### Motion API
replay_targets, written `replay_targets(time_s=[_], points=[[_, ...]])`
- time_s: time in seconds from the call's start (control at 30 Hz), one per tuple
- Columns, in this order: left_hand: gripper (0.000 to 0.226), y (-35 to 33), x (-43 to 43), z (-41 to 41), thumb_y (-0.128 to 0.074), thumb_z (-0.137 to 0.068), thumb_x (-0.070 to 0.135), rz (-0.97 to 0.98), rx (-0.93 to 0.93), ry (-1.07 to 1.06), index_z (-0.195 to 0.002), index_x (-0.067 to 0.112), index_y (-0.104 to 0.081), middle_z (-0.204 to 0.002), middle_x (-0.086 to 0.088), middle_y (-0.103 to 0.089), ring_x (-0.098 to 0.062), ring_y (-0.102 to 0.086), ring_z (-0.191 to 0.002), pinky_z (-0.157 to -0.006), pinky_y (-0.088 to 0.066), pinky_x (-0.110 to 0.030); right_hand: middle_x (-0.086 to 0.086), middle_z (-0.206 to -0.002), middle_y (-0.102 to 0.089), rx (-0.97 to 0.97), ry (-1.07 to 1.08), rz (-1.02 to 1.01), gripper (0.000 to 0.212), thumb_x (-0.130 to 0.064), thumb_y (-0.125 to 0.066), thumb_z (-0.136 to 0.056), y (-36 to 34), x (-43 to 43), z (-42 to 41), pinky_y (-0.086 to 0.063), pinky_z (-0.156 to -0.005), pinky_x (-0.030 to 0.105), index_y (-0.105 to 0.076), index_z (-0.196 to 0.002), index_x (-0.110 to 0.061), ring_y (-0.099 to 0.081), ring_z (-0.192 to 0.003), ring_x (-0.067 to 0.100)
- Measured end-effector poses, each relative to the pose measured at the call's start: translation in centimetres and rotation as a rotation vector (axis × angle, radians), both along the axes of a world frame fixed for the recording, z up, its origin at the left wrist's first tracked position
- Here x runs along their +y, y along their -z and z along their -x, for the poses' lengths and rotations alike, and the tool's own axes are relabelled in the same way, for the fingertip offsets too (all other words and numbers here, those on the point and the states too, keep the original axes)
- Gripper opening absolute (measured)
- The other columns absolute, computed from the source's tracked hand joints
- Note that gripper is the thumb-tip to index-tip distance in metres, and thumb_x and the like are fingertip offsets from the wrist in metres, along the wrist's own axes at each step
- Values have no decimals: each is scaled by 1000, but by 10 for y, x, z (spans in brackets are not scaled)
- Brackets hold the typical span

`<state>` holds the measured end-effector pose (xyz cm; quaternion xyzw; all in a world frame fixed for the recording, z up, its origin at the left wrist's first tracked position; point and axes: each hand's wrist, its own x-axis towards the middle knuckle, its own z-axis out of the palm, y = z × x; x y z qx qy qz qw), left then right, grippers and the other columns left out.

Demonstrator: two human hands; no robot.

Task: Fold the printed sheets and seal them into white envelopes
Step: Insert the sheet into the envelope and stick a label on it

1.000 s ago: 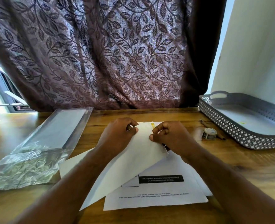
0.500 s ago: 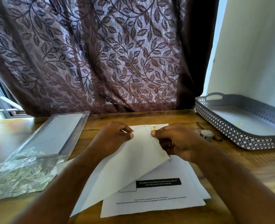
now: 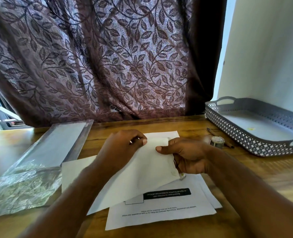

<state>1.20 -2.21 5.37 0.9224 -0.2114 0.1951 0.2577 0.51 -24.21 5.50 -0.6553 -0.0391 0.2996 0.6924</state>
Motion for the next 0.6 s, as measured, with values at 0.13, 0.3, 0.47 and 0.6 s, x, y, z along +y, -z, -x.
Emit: replay_targets(time_s=[0.13,0.3,0.47,0.6], points=[[76,2,3,3,-35,-88,79,-296,-342,-37,-137,24,-54,-132,3,-63,-20,-57,-118,-100,-45,-42,20,-113,-74,-122,179,-115,27,-15,-57,-99,-4,0,-3,-59,-87,51,-68,-119,-1,-75,-94,31],[128,-1,1,10,-46,-59,98,-500,-379,-17,-157,16,-26,-148,-4,-48,-27,-46,-132,-114,-31,-53,11,-110,-77,-207,297,-139,22,-22,-60,-99,-6,-4,-5,-56,-91,57,-70,-116,-14,-73,-101,32],[131,10,-3,10,-60,-54,89,-558,-414,-18,-159,22,-19,-148,-11,-43,-32,-43,-132,-113,-30,-59,6,-106,-78,-267,271,-154,17,-24,-60,-99,-6,0,-3,-60,-85,49,-73,-109,-21,-75,-95,26],[116,12,-2,10,-71,-63,69,-553,-478,-87,-158,21,-22,-143,-14,-45,-35,-46,-126,-108,-33,-57,10,-116,-75,-321,145,-212,29,-22,-63,-92,-7,0,-1,-60,-87,45,-68,-121,-17,-72,-106,29]])
